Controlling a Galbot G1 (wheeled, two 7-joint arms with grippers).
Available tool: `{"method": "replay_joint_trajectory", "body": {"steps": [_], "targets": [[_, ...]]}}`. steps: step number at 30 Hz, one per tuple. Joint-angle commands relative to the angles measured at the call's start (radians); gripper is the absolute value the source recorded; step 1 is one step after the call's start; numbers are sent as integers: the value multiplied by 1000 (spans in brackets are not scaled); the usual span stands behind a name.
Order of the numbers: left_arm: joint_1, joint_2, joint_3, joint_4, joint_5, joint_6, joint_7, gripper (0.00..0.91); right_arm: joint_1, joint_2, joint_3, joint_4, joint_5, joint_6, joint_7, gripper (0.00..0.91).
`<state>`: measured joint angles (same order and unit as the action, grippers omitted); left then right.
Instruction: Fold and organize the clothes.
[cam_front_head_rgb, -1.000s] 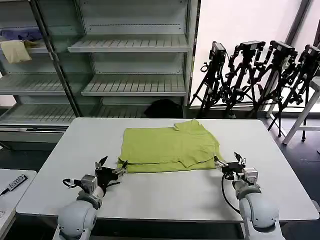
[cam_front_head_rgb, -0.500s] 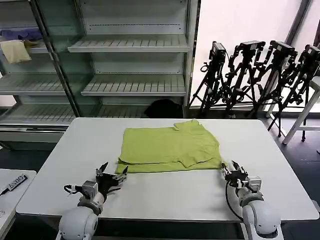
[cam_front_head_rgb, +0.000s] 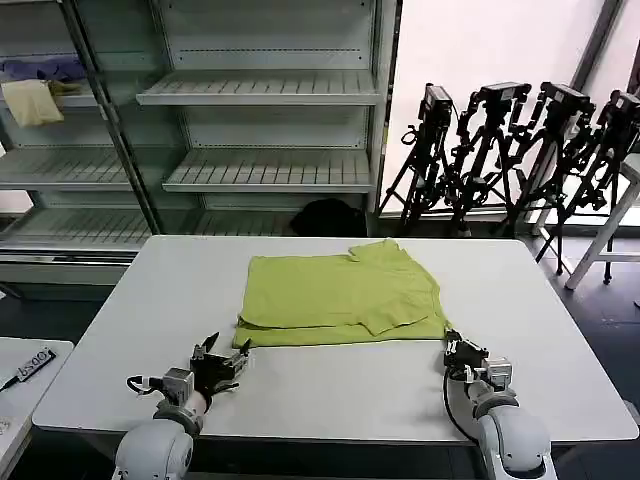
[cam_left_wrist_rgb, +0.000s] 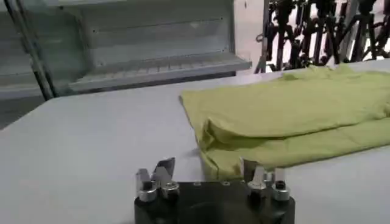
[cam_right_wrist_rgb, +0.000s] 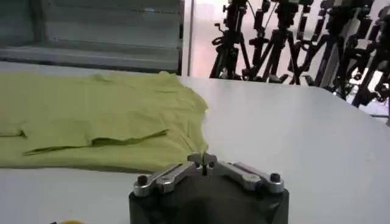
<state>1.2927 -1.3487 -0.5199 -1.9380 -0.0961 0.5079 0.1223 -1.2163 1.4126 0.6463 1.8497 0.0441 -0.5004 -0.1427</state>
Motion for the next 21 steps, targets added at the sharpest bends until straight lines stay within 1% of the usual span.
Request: {"method": "replay_joint_trajectory", "body": {"steps": [1,3,7,13,15,17,19,20,21], "targets": [[-1,0,9,17,-5,5,4,10,-2,0,-2,9,-8,0,-1,0],[1,0,12,21,-18,8,11,20,-4,0,-2,17,-8,-2,-1,0],[3,-1,16,22,-33,7,23,10,-8,-1,-3,33,-6,-5,-3,0],[6,8,12,7,-121,7,28,0,-21,-5,-3,64,9,-7,-4,0],[8,7,5,7,-123,0,32,0,-29,-6,-3,80,29,-9,-3,0],[19,10,-4,-4,-122,-10,31,0,-51,-9,0,125,80,-25,5,0],[44,16,-19,-41,-124,-14,33,0,-74,-12,5,166,135,-50,17,0],[57,22,-30,-73,-126,-14,33,0,-97,-12,10,217,164,-71,24,0],[73,25,-37,-91,-129,-12,33,0,-113,-13,11,239,172,-78,27,0]]}}
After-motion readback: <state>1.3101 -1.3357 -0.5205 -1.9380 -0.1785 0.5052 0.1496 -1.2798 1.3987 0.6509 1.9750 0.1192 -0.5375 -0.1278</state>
